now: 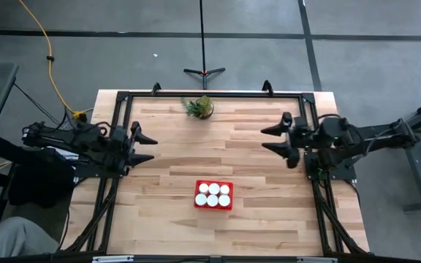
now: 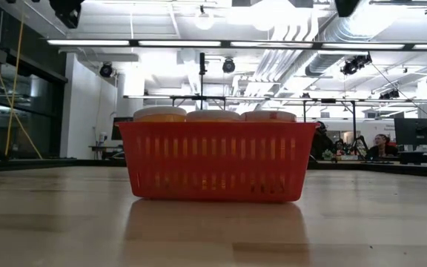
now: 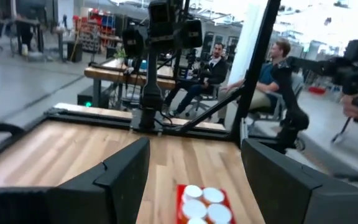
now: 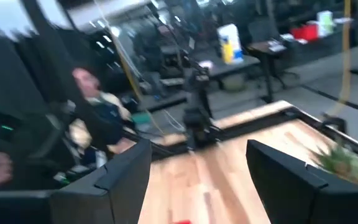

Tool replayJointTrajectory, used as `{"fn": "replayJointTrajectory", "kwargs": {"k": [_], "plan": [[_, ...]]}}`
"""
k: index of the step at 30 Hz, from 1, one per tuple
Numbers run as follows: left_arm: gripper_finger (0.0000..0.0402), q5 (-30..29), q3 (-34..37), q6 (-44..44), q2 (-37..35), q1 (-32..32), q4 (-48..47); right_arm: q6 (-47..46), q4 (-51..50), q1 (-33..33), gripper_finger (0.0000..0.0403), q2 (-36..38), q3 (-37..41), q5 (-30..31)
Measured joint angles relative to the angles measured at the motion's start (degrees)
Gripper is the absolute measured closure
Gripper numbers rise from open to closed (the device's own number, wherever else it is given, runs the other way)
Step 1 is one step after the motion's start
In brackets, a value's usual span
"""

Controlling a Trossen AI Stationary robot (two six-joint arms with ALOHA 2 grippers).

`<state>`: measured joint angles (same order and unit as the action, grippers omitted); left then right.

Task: Pick and place pill bottles into a basket
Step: Return to Home Position

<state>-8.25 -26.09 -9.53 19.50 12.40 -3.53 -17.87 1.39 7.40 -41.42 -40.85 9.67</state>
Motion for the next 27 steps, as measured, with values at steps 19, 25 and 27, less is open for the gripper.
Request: {"fn": "replayJointTrajectory", "kwargs": {"k": [19,25,27], "plan": [[0.0115,0.0,1.4,7.9,-18.5,0.0,-9.3,-5.6,1.7,0.0,0.0148,15.6,10.5,-4.7],[0.0115,0.1,9.4,7.8,-19.0,0.0,1.3,-6.3,-0.5,0.0,0.0148,17.0,10.5,-4.2],[0.0115,0.0,12.4,8.0,-19.1,0.0,5.4,-5.9,-0.5,0.0,0.0148,17.7,10.5,-4.1]]}}
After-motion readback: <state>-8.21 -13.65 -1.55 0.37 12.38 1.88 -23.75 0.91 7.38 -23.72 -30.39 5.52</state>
